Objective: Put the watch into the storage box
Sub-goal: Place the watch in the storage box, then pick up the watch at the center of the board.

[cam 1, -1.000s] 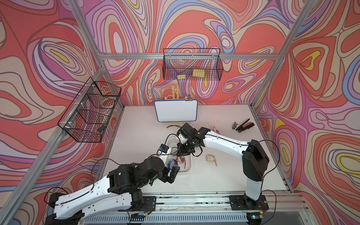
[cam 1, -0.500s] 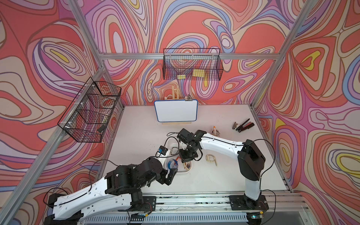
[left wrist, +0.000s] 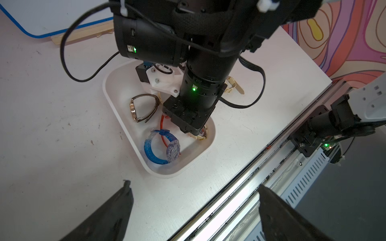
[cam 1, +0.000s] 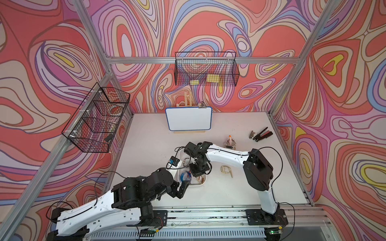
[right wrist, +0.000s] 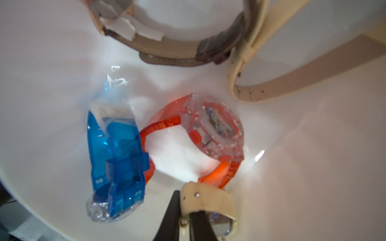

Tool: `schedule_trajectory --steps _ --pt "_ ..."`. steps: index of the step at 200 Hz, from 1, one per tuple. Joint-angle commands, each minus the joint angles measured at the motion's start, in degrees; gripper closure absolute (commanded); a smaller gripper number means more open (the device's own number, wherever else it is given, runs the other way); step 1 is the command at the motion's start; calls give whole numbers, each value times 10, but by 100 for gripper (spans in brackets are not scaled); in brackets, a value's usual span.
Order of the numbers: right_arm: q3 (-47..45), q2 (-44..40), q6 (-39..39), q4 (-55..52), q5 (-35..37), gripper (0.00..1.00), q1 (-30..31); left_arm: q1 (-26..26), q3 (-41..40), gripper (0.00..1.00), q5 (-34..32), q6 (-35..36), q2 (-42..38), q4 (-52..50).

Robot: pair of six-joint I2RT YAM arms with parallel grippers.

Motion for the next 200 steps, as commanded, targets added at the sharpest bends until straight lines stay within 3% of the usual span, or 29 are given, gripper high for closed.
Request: schedule_trajectory --steps 1,41,82,118,150,176,200 --pt "-5 -18 6 18 0 73 3 -2 0 2 1 3 1 -1" --pt "-20 -78 24 61 -27 53 3 -2 6 1 10 10 15 11" --pt "-56 -154 36 90 -41 42 -9 -2 6 1 30 12 28 31" --pt "-157 -261 40 93 -23 31 -98 -2 10 1 64 19 74 64" --pt "-263 -379 43 110 -4 8 -201 -2 52 0 99 27 178 76" --pt "-323 -461 48 104 11 2 -275 -2 126 0 136 24 313 60" --pt "-354 -521 50 84 25 2 -324 1 223 1 163 25 444 20"
